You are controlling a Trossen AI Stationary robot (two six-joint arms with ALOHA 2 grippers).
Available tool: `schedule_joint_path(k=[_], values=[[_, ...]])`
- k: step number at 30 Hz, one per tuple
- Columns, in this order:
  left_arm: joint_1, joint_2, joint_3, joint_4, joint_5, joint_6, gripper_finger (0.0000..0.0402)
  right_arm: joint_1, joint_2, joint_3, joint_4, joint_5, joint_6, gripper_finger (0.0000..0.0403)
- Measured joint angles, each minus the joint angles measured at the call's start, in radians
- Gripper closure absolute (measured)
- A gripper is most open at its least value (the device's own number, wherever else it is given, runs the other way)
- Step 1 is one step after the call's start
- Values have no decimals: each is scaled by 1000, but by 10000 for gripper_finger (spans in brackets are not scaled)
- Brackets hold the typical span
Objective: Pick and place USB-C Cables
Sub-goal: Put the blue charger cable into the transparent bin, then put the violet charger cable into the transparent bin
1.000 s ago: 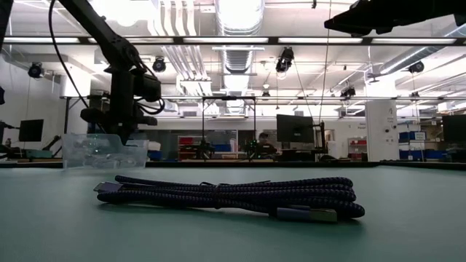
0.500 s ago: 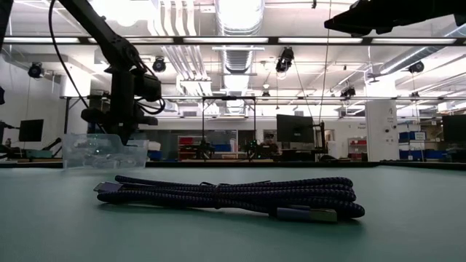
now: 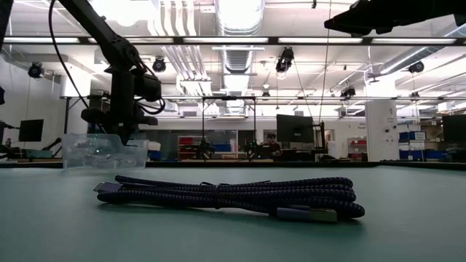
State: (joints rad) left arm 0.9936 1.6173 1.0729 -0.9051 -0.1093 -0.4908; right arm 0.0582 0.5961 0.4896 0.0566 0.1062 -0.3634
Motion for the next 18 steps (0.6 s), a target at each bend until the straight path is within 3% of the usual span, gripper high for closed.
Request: schedule_joint_path(k=[11, 18], values=[[0, 0, 0, 0, 0, 0, 312, 0, 0, 0, 0, 0, 0, 207], [-1, -19, 14, -3, 1, 56, 297, 0, 0, 0, 0, 0, 0, 207]])
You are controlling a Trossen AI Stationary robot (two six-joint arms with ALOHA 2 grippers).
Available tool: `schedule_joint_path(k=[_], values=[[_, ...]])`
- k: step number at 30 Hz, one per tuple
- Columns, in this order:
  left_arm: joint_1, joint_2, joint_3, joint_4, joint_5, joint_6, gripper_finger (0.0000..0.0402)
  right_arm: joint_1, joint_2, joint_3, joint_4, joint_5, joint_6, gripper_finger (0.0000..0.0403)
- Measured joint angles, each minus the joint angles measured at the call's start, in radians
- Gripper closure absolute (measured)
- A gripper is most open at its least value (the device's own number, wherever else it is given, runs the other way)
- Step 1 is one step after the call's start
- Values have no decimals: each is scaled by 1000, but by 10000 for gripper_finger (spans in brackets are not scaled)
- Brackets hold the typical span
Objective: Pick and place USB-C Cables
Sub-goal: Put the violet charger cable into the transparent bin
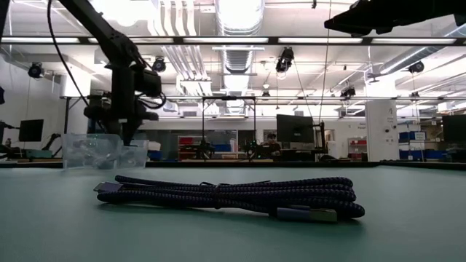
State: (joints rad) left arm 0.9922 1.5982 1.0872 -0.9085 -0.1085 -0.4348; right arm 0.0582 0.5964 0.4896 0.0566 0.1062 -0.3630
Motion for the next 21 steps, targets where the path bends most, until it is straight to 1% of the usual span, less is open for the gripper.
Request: schedule_joint_path(k=[7, 11, 16, 21], values=[[-11, -97, 33, -12, -1, 50, 297, 0, 0, 0, 0, 0, 0, 207], [-60, -188, 32, -13, -1, 59, 297, 0, 0, 0, 0, 0, 0, 207], [-162, -303, 30, 5, -5, 59, 297, 0, 0, 0, 1, 0, 4, 207], [-318, -406, 3, 105, -6, 59, 297, 0, 0, 0, 1, 0, 26, 207]])
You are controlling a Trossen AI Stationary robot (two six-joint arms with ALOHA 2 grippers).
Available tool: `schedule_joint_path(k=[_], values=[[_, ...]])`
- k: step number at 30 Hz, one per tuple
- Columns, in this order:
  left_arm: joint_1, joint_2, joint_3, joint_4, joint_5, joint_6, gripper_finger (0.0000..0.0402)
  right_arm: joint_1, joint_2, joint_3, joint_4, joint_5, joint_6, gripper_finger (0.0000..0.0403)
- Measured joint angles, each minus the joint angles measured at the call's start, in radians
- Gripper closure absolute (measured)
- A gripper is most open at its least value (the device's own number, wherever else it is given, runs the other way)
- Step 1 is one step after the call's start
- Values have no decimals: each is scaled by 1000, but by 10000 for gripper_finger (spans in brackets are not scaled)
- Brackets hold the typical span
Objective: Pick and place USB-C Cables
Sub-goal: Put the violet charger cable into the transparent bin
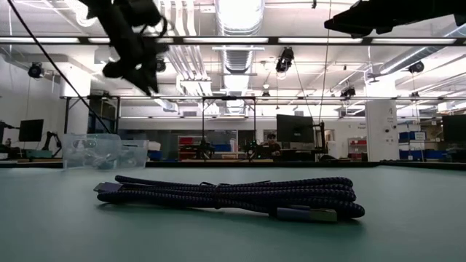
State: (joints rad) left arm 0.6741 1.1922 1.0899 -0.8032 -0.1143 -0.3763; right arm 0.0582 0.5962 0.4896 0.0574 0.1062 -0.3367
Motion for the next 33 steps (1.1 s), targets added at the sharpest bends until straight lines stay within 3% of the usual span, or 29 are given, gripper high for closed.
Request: schedule_joint_path(k=[14, 21, 33], values=[[-462, -75, -89, 295, -2, 2, 297, 6, 35, -5, 3, -2, 200, 207], [-630, -43, -173, 468, 2, 99, 297, 41, 150, -6, 57, -2, 295, 207], [-830, -3, -253, 601, 4, 105, 297, 168, 397, 81, 118, -2, 425, 207]])
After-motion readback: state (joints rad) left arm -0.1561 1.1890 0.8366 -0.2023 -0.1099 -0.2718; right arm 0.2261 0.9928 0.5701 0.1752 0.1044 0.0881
